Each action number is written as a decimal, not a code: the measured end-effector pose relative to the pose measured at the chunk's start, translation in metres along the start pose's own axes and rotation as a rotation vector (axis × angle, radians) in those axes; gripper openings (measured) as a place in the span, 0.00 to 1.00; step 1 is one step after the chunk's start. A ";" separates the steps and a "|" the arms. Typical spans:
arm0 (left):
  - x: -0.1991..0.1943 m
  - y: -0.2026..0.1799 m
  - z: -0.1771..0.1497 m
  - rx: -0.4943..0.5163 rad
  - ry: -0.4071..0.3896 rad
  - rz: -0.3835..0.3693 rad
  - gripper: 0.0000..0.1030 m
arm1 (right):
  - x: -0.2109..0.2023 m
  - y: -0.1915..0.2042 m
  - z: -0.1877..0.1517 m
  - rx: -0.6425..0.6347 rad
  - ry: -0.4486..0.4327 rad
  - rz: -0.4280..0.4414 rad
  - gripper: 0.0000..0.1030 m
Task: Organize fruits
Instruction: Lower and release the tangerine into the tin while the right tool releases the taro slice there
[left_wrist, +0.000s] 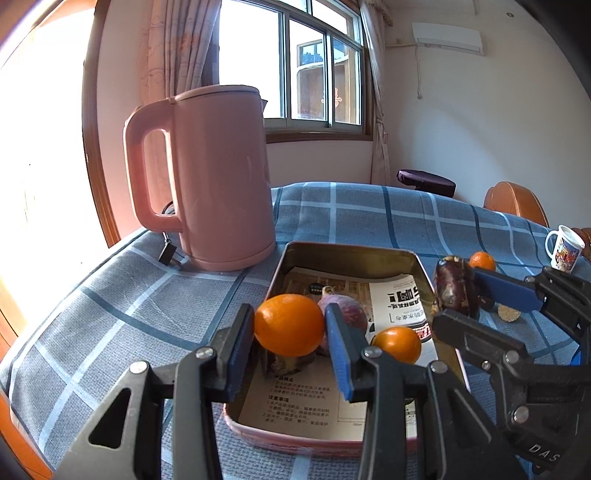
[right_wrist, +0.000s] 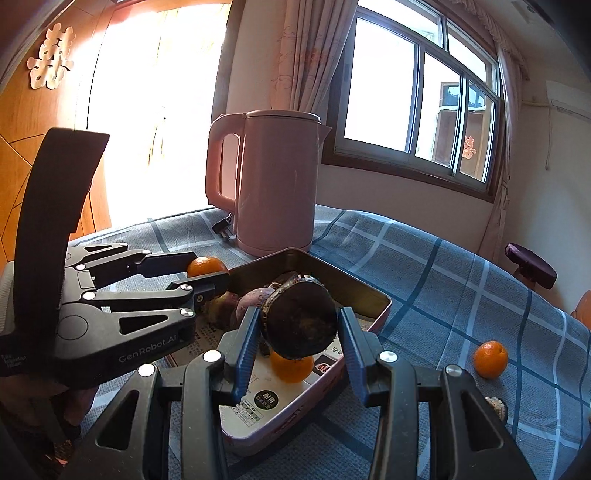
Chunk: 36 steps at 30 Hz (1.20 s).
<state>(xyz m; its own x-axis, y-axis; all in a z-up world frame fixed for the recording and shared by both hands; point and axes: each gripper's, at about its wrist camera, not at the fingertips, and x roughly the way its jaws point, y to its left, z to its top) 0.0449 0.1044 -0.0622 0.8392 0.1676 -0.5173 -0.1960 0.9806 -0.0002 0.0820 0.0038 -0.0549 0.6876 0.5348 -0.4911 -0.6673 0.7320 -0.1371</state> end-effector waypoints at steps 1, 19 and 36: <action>0.001 0.001 0.000 -0.002 0.003 -0.001 0.40 | 0.001 0.001 -0.001 -0.002 0.006 0.002 0.43; 0.011 0.001 -0.003 0.010 0.054 -0.019 0.40 | 0.019 0.005 -0.008 -0.006 0.077 0.031 0.43; 0.013 -0.008 -0.003 0.066 0.066 0.004 0.40 | 0.032 0.006 -0.011 -0.003 0.149 0.050 0.44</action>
<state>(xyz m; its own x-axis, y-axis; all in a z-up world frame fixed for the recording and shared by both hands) 0.0560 0.0984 -0.0719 0.8026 0.1662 -0.5729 -0.1635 0.9849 0.0566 0.0963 0.0209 -0.0804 0.6031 0.5019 -0.6199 -0.7007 0.7047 -0.1112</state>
